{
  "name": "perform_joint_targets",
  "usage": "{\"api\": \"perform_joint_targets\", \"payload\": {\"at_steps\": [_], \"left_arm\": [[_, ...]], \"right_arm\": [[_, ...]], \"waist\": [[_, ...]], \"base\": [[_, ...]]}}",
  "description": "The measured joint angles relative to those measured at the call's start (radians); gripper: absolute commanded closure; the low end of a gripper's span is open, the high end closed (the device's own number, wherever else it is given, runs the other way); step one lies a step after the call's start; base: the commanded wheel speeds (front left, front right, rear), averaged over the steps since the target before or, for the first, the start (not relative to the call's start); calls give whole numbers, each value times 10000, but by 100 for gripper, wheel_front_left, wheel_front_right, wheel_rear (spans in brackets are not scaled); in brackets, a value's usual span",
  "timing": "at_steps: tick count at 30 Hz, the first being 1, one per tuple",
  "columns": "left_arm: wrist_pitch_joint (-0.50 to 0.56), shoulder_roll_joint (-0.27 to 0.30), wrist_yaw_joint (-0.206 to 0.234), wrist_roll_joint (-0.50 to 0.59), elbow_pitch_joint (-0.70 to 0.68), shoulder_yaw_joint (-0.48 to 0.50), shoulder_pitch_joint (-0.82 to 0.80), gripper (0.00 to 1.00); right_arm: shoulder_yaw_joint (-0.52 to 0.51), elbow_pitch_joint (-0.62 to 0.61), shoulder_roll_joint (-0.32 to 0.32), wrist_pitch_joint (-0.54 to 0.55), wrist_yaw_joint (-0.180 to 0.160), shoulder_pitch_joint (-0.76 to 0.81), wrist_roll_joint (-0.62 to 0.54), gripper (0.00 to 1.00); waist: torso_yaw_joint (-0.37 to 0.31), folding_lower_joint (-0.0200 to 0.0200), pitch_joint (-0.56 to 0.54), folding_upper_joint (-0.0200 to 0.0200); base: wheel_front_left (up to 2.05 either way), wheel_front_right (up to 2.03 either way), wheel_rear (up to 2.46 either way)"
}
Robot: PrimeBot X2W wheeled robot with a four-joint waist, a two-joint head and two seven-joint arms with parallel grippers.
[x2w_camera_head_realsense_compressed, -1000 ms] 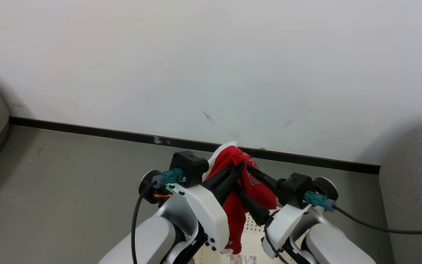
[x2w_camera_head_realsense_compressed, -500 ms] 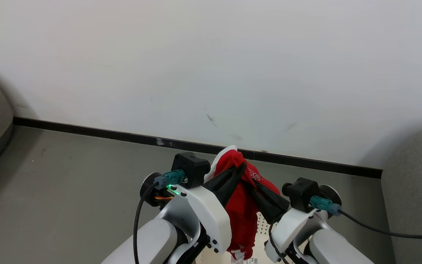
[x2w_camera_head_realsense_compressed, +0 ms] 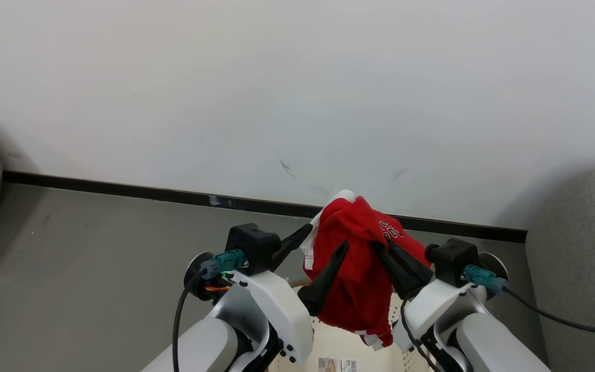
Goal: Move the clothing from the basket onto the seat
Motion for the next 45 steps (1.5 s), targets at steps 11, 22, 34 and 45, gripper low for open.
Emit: {"api": "perform_joint_targets", "payload": {"at_steps": [11,22,34,45], "left_arm": [[-583,240,-159,201,-345,-148,394,0],[-970,472,-462,203,-648,-276,768,0],[-1258,594,-587,205,-897,-316,1052,0],[-1480,786,-594,464,-1070,-330,1254,0]], "right_arm": [[-750,-474,2,0,-2,60,-328,100],[-1753,-1032,15,0,0,846,-867,100],[-2644,-1749,46,0,-2,1525,-1384,100],[-3103,-2362,77,0,0,1797,-1801,100]], "waist": [[-492,0,10,0],[-1247,0,37,0],[-2280,0,139,0],[-3249,0,239,0]], "base": [[0,0,0],[0,0,0],[0,0,0],[0,0,0]]}}
